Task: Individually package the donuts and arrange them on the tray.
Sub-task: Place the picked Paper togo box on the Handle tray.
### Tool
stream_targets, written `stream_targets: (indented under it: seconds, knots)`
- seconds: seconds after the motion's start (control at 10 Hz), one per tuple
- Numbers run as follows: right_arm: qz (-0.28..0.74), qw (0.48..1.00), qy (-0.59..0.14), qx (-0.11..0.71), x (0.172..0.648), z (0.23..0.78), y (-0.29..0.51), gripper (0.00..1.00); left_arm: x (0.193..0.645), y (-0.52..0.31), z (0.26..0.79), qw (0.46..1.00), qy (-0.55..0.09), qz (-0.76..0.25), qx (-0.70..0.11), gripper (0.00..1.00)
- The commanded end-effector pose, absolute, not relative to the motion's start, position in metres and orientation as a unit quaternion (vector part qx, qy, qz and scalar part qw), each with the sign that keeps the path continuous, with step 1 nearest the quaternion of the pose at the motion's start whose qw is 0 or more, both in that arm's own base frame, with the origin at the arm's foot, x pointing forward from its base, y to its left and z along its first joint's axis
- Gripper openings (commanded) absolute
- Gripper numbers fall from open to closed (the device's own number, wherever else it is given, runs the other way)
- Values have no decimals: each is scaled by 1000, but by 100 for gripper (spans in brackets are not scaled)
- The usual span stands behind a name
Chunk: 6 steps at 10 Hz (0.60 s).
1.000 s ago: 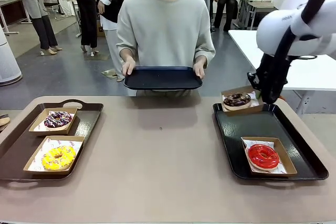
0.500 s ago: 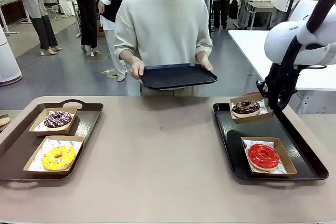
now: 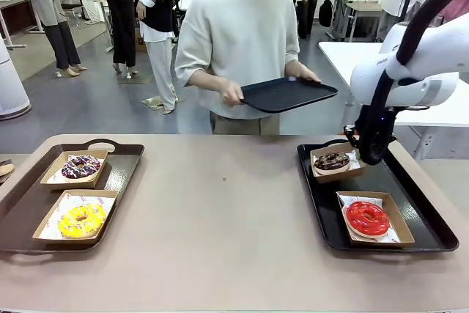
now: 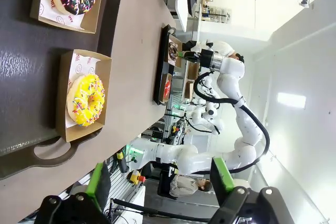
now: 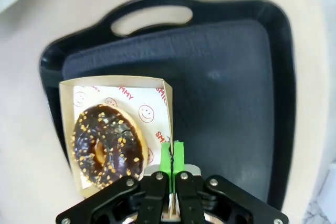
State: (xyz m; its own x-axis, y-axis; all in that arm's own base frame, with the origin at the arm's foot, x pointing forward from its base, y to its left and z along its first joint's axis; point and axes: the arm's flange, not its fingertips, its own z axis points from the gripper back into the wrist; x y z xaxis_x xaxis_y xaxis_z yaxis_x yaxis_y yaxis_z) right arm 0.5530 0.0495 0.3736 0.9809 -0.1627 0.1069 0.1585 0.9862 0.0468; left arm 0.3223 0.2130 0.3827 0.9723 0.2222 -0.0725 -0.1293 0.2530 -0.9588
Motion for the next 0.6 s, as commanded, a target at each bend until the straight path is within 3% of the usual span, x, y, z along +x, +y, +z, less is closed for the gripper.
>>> stream_targets:
  seconds: [0.0,0.5]
  knots:
    - [-59,996,-66,12,568,371,57,1,320,214,384,788,-40,109,-604,100]
    - [-49,997,-66,8,578,359,57,1,320,214,384,788,-40,109,-604,100]
